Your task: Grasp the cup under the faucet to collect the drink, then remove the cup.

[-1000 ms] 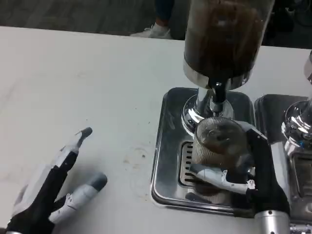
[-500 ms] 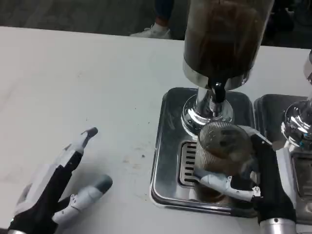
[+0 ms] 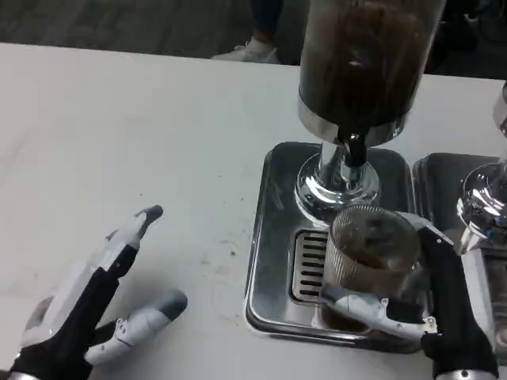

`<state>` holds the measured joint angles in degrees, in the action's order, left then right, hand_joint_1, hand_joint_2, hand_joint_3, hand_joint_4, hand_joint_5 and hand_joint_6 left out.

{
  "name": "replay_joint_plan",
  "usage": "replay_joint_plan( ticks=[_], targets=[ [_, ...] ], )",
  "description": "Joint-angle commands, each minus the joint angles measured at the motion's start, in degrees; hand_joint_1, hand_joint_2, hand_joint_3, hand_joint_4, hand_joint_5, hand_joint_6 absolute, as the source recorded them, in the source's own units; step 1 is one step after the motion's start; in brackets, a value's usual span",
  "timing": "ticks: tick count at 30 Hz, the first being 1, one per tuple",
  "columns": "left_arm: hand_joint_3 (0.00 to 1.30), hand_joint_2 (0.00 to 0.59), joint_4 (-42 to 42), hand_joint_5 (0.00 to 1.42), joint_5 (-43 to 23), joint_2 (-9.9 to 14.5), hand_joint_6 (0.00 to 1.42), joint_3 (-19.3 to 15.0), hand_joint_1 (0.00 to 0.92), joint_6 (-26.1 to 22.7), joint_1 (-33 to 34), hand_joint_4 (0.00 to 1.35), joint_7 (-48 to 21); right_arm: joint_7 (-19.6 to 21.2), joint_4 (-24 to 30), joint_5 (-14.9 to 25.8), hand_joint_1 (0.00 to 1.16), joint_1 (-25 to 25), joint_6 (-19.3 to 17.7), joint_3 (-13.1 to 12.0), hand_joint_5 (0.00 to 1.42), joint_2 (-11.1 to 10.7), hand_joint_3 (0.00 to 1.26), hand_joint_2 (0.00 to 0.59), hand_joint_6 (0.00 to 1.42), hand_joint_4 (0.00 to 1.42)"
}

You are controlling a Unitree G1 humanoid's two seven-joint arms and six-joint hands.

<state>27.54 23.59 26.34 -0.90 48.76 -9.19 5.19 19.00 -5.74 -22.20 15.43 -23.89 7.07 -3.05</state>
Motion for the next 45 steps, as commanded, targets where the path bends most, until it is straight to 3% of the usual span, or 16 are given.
replay_joint_plan(
  ticks=[1, 13, 28, 45],
  targets=[
    [0.03, 0.125, -2.8, 0.02, 1.9, 2.0, 0.00, -0.3, 0.000, -0.1, -1.7, 0.00, 0.9, -0.6, 4.1, 0.7, 0.92, 1.6, -1.0, -0.3, 1.04, 0.0, 0.85, 0.236, 1.38, 0.90],
    [0.01, 0.124, -9.6, 0.01, 5.4, 5.6, 0.00, -2.5, 0.000, -0.4, -7.4, 0.00, 2.1, -2.8, 9.6, -0.1, 0.93, 6.0, -1.3, 0.3, 1.05, -0.3, 0.86, 0.252, 1.38, 0.91],
    [0.00, 0.125, -19.1, 0.00, 15.9, 7.4, 0.00, -3.4, 0.000, -1.3, -13.6, 0.00, 7.0, -6.7, 17.9, -0.9, 0.93, 11.5, -1.4, 1.3, 1.05, -1.7, 0.86, 0.252, 1.38, 0.91],
    [0.00, 0.128, -23.8, 0.00, 21.3, 6.5, 0.00, -3.0, 0.000, -3.9, -19.1, 0.00, 13.4, -11.3, 23.0, 1.9, 0.93, 15.0, -0.5, 0.4, 1.05, -3.2, 0.86, 0.252, 1.38, 0.91]
  ],
)
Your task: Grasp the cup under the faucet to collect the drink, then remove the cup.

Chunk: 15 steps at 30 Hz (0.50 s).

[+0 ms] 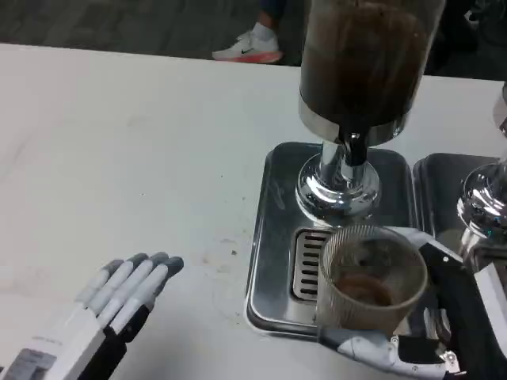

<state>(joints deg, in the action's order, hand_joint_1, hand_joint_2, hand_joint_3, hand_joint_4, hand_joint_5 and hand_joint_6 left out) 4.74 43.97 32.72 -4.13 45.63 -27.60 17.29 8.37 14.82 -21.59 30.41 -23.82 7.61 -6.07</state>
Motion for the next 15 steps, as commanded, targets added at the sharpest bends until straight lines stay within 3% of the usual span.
replay_joint_plan(
  ticks=[1, 15],
  targets=[
    [0.00, 0.127, -1.1, 0.00, 1.0, 0.2, 0.00, 0.3, 0.000, -0.9, -0.7, 0.00, 1.4, -1.0, 2.5, 1.4, 0.93, 0.1, -0.6, -0.2, 1.05, -0.4, 0.86, 0.252, 1.38, 0.91],
    [0.00, 0.124, -2.3, 0.00, 0.9, -0.1, 0.00, 0.8, 0.000, -2.4, -2.1, 0.00, 2.0, -1.4, 2.4, 2.7, 0.93, 0.8, -0.1, -0.2, 1.05, 0.3, 0.86, 0.252, 1.38, 0.91]
  ],
)
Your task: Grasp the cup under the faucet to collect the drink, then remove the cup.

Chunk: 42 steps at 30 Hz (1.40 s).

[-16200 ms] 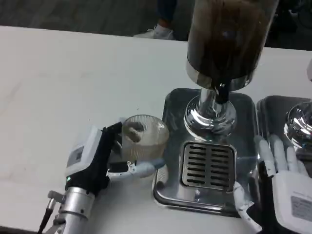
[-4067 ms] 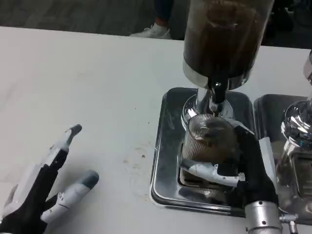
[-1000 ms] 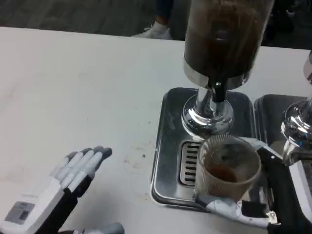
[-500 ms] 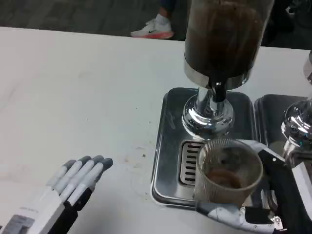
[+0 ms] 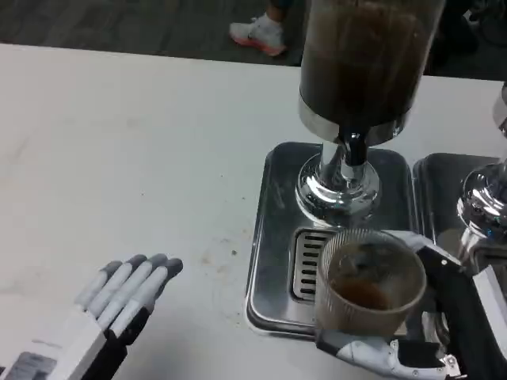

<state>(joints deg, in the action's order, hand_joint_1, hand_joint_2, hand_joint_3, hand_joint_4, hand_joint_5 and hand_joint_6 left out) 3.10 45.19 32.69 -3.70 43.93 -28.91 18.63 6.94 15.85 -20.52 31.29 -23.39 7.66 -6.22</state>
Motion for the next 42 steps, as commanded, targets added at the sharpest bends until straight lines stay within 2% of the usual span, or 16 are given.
replay_joint_plan(
  ticks=[1, 12, 27, 42],
  targets=[
    [0.00, 0.125, -0.7, 0.00, -0.3, -0.1, 0.00, 0.4, 0.000, -0.8, -0.8, 0.00, 0.7, -0.1, 1.4, 1.8, 0.93, 0.0, -0.4, -0.3, 1.05, 0.5, 0.86, 0.252, 1.38, 0.91],
    [0.00, 0.127, -2.9, 0.00, -0.2, -0.1, 0.00, 0.4, 0.000, -2.1, -1.7, 0.00, 0.2, -0.4, 1.9, 2.1, 0.93, 0.2, -0.6, -1.0, 1.05, 0.1, 0.86, 0.252, 1.38, 0.91],
    [0.00, 0.128, -5.7, 0.00, 0.2, -2.2, 0.00, 1.3, 0.000, -4.9, -3.0, 0.00, 0.3, -2.3, 2.2, 4.5, 0.93, 0.0, -0.3, -2.8, 1.05, -0.5, 0.86, 0.252, 1.38, 0.91],
    [0.00, 0.128, -6.1, 0.00, -0.1, -2.0, 0.00, 1.6, 0.000, -5.4, -3.7, 0.00, 0.3, -2.4, 2.2, 4.6, 0.93, 0.2, 0.0, -2.8, 1.05, -0.1, 0.86, 0.252, 1.38, 0.91]
  ],
)
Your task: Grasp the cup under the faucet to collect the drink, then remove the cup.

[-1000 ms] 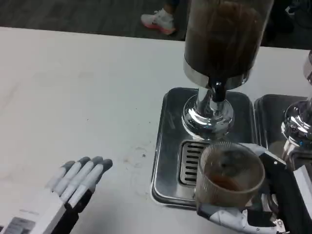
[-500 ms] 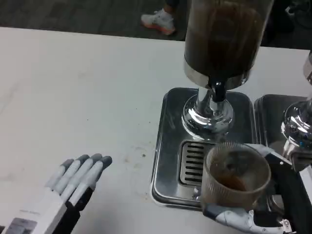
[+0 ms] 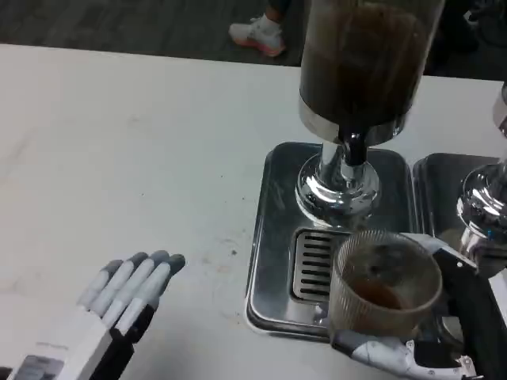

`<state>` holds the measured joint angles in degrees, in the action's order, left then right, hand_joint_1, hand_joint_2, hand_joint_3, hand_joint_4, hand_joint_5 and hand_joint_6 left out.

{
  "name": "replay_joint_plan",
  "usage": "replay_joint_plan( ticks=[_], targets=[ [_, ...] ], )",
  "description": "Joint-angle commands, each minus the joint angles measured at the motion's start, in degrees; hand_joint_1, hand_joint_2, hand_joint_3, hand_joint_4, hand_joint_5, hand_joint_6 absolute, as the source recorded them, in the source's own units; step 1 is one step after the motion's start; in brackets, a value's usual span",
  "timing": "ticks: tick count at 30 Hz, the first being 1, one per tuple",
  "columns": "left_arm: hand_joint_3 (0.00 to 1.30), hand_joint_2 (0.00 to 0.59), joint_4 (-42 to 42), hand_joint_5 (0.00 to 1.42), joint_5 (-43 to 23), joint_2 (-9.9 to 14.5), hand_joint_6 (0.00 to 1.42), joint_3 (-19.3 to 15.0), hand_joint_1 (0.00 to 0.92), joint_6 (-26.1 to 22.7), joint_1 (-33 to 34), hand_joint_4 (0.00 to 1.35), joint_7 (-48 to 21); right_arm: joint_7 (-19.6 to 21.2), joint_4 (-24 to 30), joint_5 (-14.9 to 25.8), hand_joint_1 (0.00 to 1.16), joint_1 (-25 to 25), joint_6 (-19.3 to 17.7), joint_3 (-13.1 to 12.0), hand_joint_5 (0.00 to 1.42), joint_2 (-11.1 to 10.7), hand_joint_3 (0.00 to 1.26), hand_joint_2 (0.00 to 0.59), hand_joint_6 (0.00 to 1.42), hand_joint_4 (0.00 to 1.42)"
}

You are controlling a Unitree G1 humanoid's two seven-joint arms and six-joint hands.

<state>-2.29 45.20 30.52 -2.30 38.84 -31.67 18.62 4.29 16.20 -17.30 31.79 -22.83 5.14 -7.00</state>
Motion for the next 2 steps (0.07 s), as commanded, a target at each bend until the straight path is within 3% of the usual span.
replay_joint_plan(
  ticks=[1, 2],
  targets=[
    [0.00, 0.128, -0.7, 0.00, -0.1, 0.2, 0.00, 0.2, 0.000, -0.3, -1.0, 0.00, 0.3, 0.2, 2.0, 1.4, 0.93, -0.1, -0.5, -0.2, 1.05, 0.8, 0.86, 0.252, 1.38, 0.91],
    [0.00, 0.128, -0.6, 0.00, -0.2, 0.2, 0.00, 0.2, 0.000, -0.3, -1.1, 0.00, 0.3, 0.2, 2.0, 1.4, 0.93, 0.0, -0.4, -0.2, 1.05, 0.9, 0.86, 0.252, 1.38, 0.91]
  ],
)
